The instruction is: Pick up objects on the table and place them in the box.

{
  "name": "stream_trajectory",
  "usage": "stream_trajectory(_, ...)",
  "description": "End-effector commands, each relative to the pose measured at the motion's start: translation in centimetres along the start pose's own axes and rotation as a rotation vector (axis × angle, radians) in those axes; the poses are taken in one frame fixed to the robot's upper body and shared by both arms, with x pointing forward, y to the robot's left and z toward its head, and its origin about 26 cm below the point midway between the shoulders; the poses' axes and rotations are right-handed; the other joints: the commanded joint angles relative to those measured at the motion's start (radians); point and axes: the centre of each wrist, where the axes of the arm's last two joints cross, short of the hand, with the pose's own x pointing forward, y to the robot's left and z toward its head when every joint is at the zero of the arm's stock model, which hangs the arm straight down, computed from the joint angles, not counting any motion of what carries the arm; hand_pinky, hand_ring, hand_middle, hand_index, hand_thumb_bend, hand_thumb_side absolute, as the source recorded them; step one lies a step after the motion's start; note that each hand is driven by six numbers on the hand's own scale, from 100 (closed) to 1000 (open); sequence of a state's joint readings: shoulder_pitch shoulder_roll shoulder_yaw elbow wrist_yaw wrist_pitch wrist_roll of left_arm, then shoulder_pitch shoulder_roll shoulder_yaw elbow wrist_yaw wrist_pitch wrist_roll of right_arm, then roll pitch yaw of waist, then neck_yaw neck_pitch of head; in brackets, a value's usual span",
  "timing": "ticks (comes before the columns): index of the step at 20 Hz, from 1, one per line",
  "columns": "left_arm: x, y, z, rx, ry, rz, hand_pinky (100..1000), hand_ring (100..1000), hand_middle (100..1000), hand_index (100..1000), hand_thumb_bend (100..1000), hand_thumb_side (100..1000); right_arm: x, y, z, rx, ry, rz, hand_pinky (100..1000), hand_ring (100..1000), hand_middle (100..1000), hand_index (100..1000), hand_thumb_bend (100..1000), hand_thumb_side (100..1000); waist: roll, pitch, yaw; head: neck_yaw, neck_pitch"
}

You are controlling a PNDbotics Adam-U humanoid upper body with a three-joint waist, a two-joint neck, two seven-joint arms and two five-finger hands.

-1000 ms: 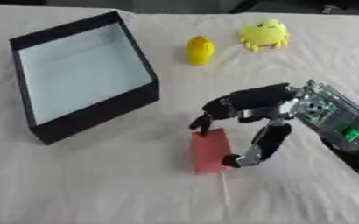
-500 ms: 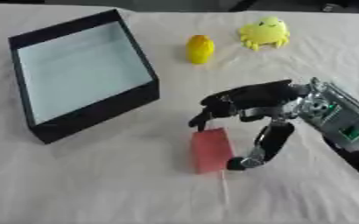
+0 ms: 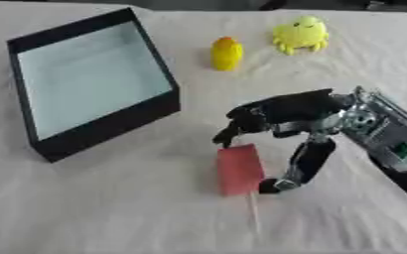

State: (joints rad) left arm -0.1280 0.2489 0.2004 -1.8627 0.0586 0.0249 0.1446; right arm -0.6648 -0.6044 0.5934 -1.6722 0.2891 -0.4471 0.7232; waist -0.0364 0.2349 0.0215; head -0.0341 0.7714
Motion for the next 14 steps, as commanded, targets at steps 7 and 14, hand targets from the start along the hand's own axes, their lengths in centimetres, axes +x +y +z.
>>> stream_trajectory(7, 0.6, 0.2, -0.2, -0.008, -0.024, -0.016, 875, 748, 775, 798, 165, 893, -1.2, 1.2, 0.6, 0.035, 0.036, -0.040, 1000, 912, 839, 1000, 349, 332, 0.005, -0.007, 0.002, -0.008, -0.001)
stream_trajectory(14, 0.6, 0.2, -0.2, -0.018, -0.021, -0.019, 875, 747, 775, 796, 163, 895, -1.5, 1.4, 0.8, 0.018, 0.036, -0.039, 1000, 914, 860, 1000, 383, 314, 0.009, -0.001, 0.001, -0.011, -0.001)
